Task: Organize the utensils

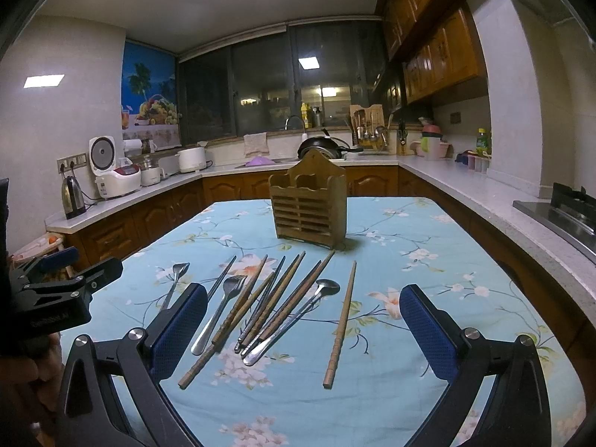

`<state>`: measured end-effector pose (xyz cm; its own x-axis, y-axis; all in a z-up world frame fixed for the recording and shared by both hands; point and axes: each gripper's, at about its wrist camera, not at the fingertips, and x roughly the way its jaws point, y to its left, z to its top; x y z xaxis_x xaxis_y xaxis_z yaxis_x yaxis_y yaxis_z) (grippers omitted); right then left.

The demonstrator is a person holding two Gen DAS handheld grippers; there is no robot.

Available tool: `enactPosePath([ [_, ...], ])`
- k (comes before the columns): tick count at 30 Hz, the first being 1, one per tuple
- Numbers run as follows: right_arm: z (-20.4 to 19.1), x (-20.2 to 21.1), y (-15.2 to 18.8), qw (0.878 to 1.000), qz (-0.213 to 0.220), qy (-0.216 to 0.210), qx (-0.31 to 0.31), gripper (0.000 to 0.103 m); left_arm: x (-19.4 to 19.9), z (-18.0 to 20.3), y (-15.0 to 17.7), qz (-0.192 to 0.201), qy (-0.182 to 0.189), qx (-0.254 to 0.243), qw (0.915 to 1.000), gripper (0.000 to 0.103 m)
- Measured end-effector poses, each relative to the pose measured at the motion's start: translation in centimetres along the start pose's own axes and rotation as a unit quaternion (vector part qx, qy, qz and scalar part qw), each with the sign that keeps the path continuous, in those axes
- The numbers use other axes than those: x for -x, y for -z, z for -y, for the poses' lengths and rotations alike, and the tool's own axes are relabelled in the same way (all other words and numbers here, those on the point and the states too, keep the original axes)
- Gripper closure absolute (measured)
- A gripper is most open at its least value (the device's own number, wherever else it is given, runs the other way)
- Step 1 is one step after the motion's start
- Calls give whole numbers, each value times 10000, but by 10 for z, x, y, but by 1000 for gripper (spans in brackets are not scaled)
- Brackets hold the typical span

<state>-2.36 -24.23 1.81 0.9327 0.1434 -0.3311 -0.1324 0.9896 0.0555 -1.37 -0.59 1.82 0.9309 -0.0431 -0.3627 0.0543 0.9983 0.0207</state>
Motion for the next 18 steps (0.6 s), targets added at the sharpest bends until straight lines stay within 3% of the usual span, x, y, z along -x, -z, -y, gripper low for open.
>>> enactPosePath([
  [18, -3, -5, -3, 9996, -206, -96, -136, 0, -20, -3, 0, -352, 133, 63, 9993, 0],
])
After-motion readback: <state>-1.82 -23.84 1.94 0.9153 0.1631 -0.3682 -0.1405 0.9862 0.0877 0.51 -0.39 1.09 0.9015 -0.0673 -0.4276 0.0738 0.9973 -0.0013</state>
